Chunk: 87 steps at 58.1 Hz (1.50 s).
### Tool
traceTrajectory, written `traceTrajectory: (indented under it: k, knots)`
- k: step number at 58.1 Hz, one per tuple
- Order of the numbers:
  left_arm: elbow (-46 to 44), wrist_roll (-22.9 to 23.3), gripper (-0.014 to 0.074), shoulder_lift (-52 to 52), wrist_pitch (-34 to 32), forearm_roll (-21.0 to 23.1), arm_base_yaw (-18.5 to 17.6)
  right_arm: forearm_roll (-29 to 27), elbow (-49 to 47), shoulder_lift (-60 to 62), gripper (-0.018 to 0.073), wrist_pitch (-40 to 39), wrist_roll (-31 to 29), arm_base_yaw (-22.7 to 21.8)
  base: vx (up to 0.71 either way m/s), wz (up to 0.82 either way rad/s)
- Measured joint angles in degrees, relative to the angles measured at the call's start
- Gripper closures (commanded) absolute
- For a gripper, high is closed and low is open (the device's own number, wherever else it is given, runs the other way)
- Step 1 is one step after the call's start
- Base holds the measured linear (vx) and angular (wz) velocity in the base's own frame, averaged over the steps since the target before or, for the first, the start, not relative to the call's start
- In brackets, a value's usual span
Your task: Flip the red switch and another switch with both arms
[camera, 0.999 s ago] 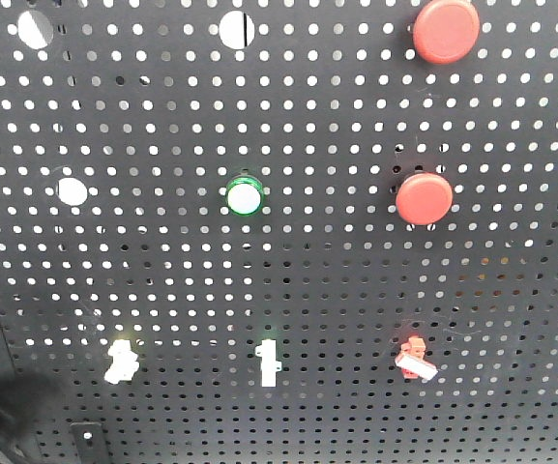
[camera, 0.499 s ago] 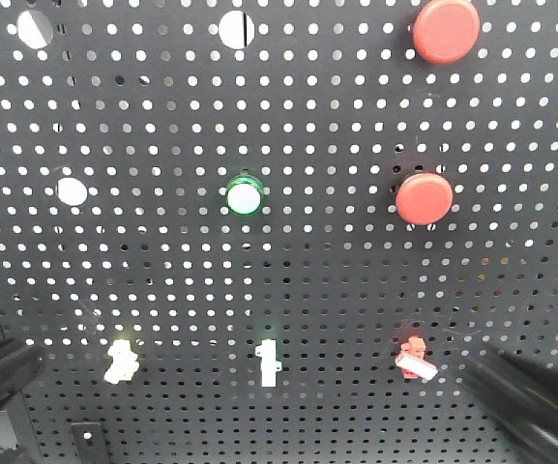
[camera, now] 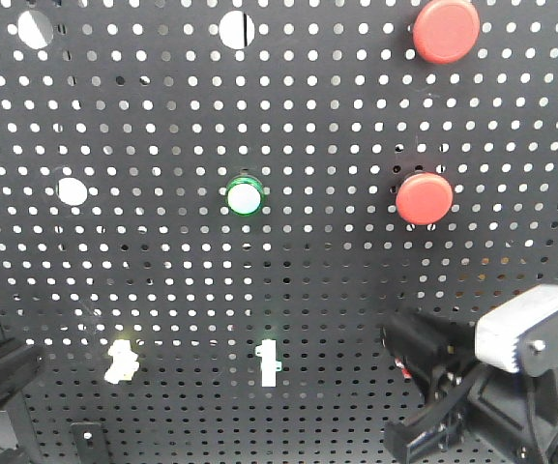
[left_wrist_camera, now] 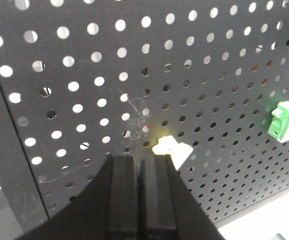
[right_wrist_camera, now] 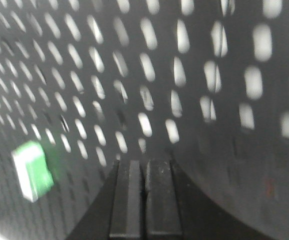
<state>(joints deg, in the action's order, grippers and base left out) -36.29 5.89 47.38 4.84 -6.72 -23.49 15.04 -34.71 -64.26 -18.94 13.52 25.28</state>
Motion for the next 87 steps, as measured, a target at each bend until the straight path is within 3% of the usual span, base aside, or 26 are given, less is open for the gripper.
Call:
traceTrajectory:
  k: [9,21,28,36,55,87]
  knots:
    - [0.0,0.0,0.0594,0.0,0.0,0.0,0.0,0.5,-0.2,0.0,0.0566,6.3,4.7,1.5,0.0,0.0]
    - [0.0,0.0,0.0594,0.0,-1.3,0.0,0.0,0.9,-0.3,0.0,0.0566,17.3,5.8,8.0,0.0,0.0]
    - [0.0,0.0,0.0594,0.0,-2.4,0.0,0.0,0.9,-0.3,0.0,0.0566,19.6,5.8,10.7,0.0,0.0]
    - [0.0,0.0,0.0594,0.0,-2.5,0.0,0.0,0.9,-0.3,0.6,0.0566,16.4,5.8,11.2,0.0,0.0]
    - [0.0,0.0,0.0594,0.0,-2.4,0.0,0.0,-2.6,-0.3,2.3,0.0566,-3.4,4.3,11.2,0.0,0.0]
    - [0.3,0.0,0.0594,-0.1,-2.6,0.0,0.0,-3.1,-0.3,2.3,0.0566,-5.0,4.3,11.2,0.0,0.0]
